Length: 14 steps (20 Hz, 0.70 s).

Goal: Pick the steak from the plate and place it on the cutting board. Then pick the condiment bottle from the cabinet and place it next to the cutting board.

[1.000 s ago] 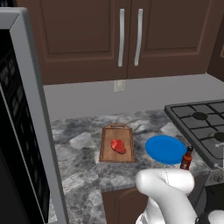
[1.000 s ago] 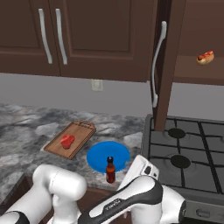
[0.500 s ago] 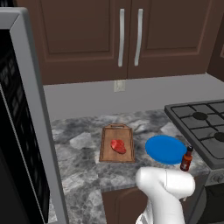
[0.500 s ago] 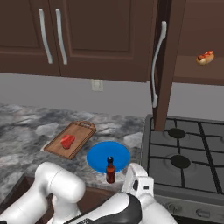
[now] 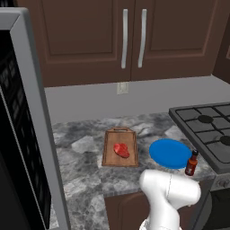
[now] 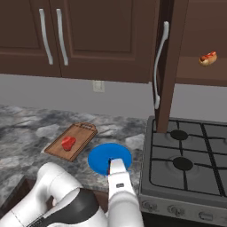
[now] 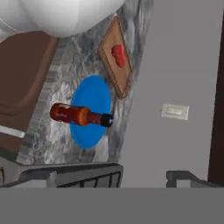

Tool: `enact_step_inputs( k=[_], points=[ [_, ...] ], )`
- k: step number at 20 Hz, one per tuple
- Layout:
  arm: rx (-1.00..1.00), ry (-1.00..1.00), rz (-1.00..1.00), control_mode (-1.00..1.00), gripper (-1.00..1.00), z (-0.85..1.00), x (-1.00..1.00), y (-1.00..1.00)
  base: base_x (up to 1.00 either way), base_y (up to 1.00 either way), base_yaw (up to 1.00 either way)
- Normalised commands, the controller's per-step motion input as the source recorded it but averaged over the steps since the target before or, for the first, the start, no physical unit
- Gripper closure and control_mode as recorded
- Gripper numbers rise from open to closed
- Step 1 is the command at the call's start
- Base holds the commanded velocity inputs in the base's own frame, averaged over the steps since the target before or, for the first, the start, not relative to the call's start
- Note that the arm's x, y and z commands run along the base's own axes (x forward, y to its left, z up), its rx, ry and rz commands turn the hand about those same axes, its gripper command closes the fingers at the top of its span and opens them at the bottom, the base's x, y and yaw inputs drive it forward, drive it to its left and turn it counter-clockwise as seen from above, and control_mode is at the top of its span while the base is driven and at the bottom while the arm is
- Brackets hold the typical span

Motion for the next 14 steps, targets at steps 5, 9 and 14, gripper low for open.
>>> enact_step_inputs(
  k=[5,9,14],
  points=[
    [-0.47,-0.1,-0.11,-1.0,-1.0,0.6,-0.25,0.14,0.0,0.0,0.0],
    [-0.39,-0.14,-0.04,-1.0,-1.0,0.65,-0.37,0.1,0.0,0.0,0.0],
    [-0.32,-0.16,-0.01,-1.0,-1.0,0.77,-0.49,0.0,0.0,0.0,0.0]
  ],
)
